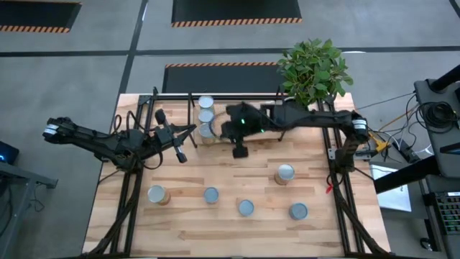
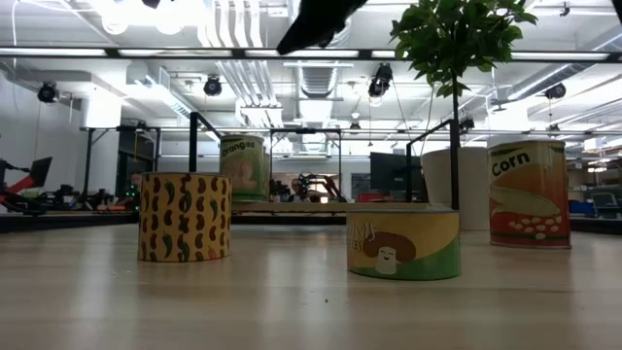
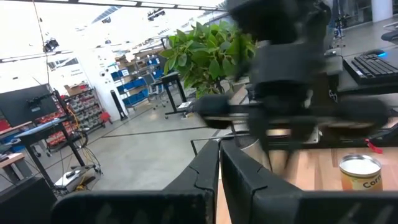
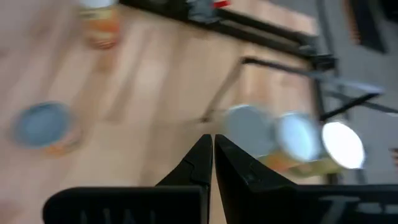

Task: Pick and place cans onto a shelf
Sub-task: Put the right canned corn on the shelf

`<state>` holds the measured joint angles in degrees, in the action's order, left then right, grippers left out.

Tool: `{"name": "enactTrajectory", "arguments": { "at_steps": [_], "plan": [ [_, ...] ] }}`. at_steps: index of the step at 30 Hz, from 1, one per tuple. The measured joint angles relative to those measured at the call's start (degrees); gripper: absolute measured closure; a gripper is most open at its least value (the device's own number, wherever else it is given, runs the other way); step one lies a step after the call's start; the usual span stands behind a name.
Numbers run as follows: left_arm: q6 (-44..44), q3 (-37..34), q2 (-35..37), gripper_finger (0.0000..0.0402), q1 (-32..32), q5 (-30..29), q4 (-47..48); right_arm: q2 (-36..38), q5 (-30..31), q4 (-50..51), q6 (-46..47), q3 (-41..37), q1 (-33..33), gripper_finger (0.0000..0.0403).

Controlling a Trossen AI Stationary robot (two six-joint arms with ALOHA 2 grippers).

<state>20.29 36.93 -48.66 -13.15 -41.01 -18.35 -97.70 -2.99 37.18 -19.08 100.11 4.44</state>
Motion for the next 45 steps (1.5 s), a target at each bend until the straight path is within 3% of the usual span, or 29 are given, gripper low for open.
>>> {"name": "enactTrajectory", "arguments": {
  "at_steps": [6, 12, 15, 24, 29, 39, 45],
  "plan": [
    [-0.6, 0.0, 0.0, 0.0402, 0.0, 0.0, -0.1, 3.6, 0.0, 4.4, 6.0, -3.8, -7.9, 0.0394],
    [-1.3, 0.0, 0.0, 0.0402, 0.0, 0.0, -0.1, 9.4, 0.3, 4.5, 15.7, -12.7, -14.3, 0.0394],
    [-1.5, 0.0, 0.0, 0.0402, 0.0, 0.0, -0.1, 12.7, 3.4, 4.6, 21.1, -18.5, -16.6, 0.0394],
    [-1.8, 0.0, 0.0, 0.0402, 0.0, 0.0, -0.1, 26.2, 11.8, 4.7, 36.7, -37.8, -19.7, 0.0394],
    [-1.8, 0.0, 0.0, 0.0402, 0.0, 0.0, -0.1, 33.8, 12.1, 6.8, 41.9, -45.7, -20.2, 0.0394],
    [-1.8, 0.0, 0.0, 0.0402, 0.0, 0.0, -0.1, 40.2, 13.7, 12.4, 44.7, -50.1, -21.4, 0.0391],
    [-2.0, 0.0, 0.0, 0.0402, 0.0, 0.0, -0.1, 39.9, 13.7, 12.4, 45.5, -51.7, -21.3, 0.0334]
  ]
}}
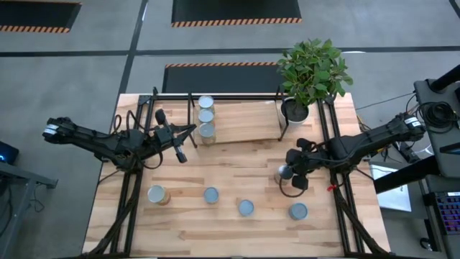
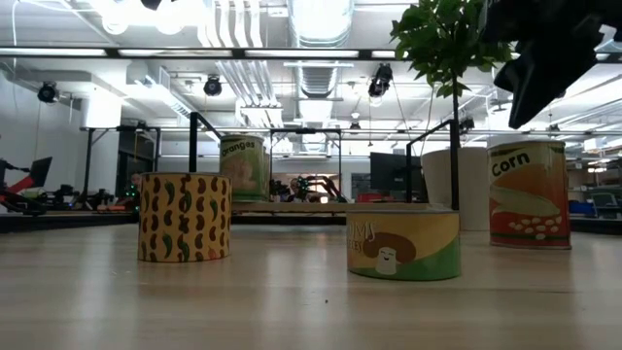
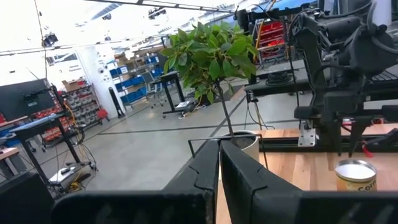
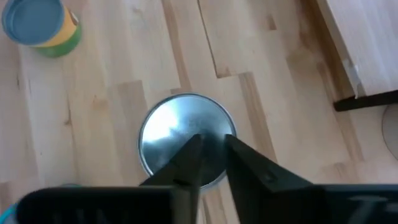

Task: Pick and place cans onto a shelf
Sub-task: Put the right canned corn on the shelf

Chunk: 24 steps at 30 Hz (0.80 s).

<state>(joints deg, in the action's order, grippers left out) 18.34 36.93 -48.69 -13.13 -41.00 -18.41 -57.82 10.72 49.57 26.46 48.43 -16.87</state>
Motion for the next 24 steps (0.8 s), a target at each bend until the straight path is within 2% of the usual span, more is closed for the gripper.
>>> {"name": "enactTrajectory", "arguments": {
  "at_steps": [10, 14, 18, 24],
  "plan": [
    [-0.4, 0.0, 0.0, 0.0402, 0.0, 0.0, 0.0, -0.4, -0.1, -0.8, 0.1, 0.0, 0.0, 0.0146],
    [-0.9, 0.0, 0.0, 0.0402, 0.0, 0.0, 0.1, -0.4, -1.0, -0.8, 0.2, 0.0, 0.0, 0.0083],
    [-0.9, 0.0, 0.0, 0.0402, 0.0, 0.0, 0.1, -0.4, -2.2, -0.8, 0.2, 0.0, 0.0, 0.0044],
    [-0.9, 0.0, 0.0, 0.0402, 0.0, 0.0, 0.1, -0.4, -2.2, -0.9, 0.6, -0.1, -0.1, 0.0037]
  ]
}}
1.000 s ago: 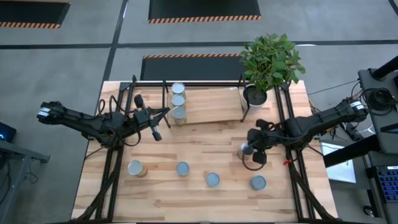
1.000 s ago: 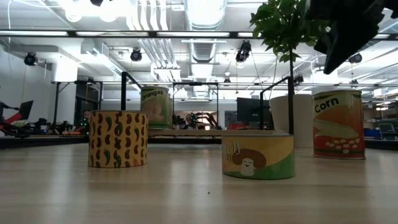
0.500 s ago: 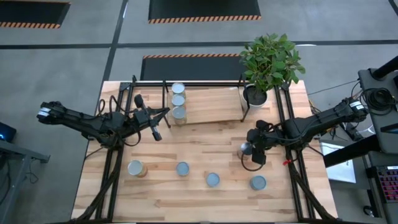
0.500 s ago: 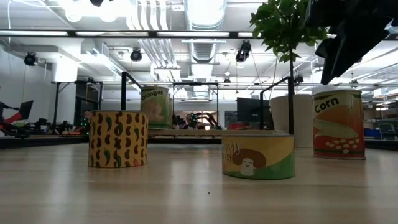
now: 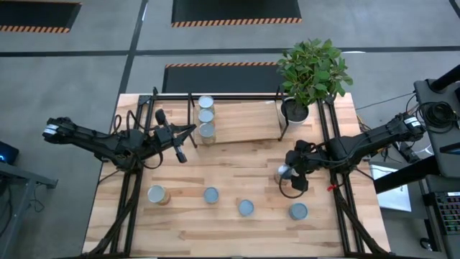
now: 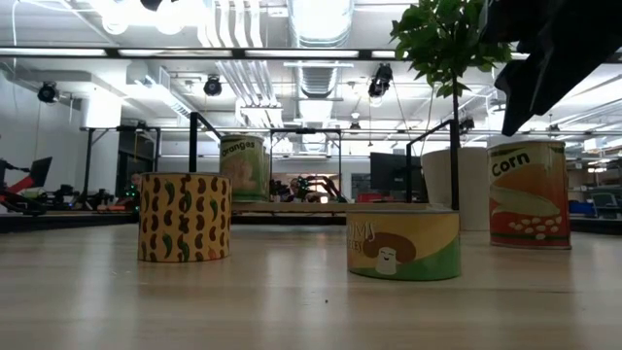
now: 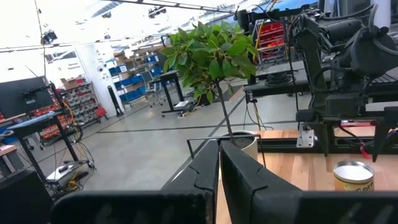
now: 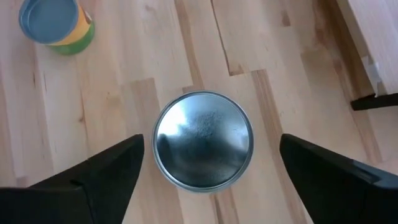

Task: Pick and place cans onto a shelf
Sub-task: Put the right canned corn on the shelf

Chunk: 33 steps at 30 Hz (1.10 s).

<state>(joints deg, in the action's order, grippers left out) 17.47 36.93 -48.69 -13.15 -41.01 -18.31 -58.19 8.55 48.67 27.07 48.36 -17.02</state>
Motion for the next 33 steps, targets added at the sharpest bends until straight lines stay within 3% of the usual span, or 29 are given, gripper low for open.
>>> {"name": "enactTrajectory", "arguments": {
  "at_steps": [25, 33],
  "plan": [
    [0.0, 0.0, 0.0, 0.0402, 0.0, 0.0, 0.4, -11.3, -2.5, -1.2, -0.6, 0.0, 0.0, 0.0039],
    [0.0, 0.0, 0.0, 0.0402, 0.0, 0.0, 0.4, -11.3, -1.0, -1.4, -0.1, 0.0, 0.0, 0.0096]
  ]
}}
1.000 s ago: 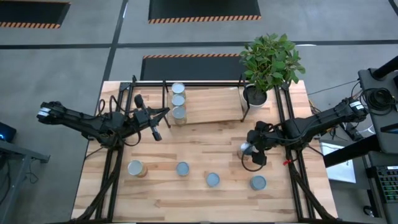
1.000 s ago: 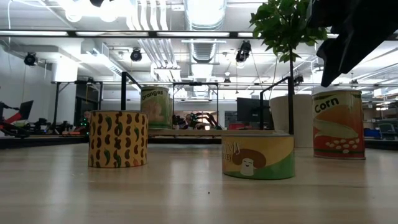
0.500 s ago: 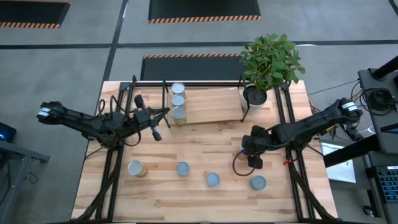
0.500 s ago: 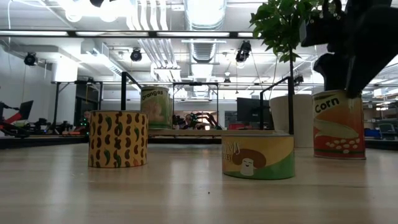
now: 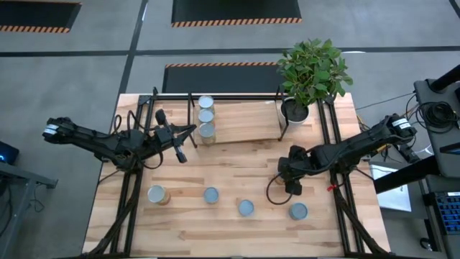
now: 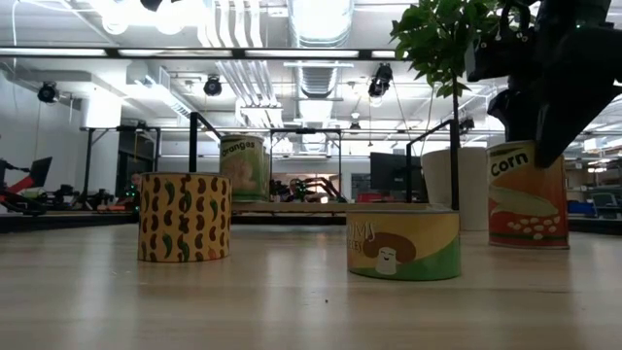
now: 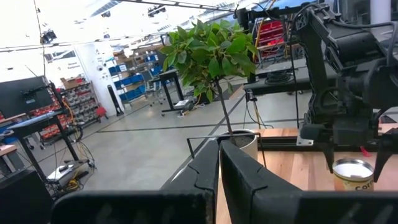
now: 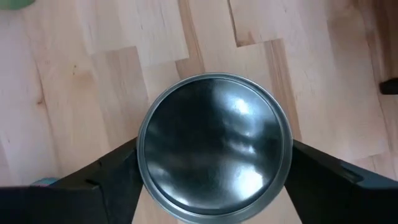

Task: Pick and place cans onto a shelf
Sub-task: Put the right canned corn on the shelf

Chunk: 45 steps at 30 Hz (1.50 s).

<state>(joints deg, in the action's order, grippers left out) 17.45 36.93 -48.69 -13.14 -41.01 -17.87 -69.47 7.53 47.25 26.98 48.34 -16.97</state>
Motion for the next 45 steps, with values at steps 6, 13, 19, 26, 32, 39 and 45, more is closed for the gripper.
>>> {"name": "enactTrajectory", "arguments": {
  "at_steps": [6, 13, 19, 26, 32, 39, 45],
  "plan": [
    [0.0, 0.0, 0.0, 0.0402, 0.0, 0.0, 0.0, 0.0, 1.3, -0.5, -1.3, 0.0, 0.0, 0.009],
    [0.0, 0.0, 0.0, 0.0402, 0.0, 0.0, 0.0, -0.2, 1.5, -5.8, -4.4, 1.0, 0.7, 0.0079],
    [0.0, 0.0, 0.0, 0.0402, 0.0, 0.0, 0.0, -3.4, 1.6, -5.0, -9.2, 9.4, 3.8, 0.0079],
    [0.0, 0.0, 0.0, 0.0402, 0.0, 0.0, -0.1, -12.6, 1.2, -0.2, -23.1, 23.5, 8.9, 0.0079],
    [0.0, 0.0, 0.0, 0.0402, 0.0, 0.0, -0.1, -22.1, -1.4, 6.3, -38.2, 36.6, 14.5, 0.0079],
    [0.0, 0.0, 0.0, 0.0402, 0.0, 0.0, -0.1, -28.7, -9.4, 6.5, -50.2, 46.7, 23.0, 0.0078],
    [0.0, 0.0, 0.0, 0.0402, 0.0, 0.0, -0.1, -32.1, -10.8, 6.4, -55.9, 49.8, 28.9, 0.0078]
  ]
}}
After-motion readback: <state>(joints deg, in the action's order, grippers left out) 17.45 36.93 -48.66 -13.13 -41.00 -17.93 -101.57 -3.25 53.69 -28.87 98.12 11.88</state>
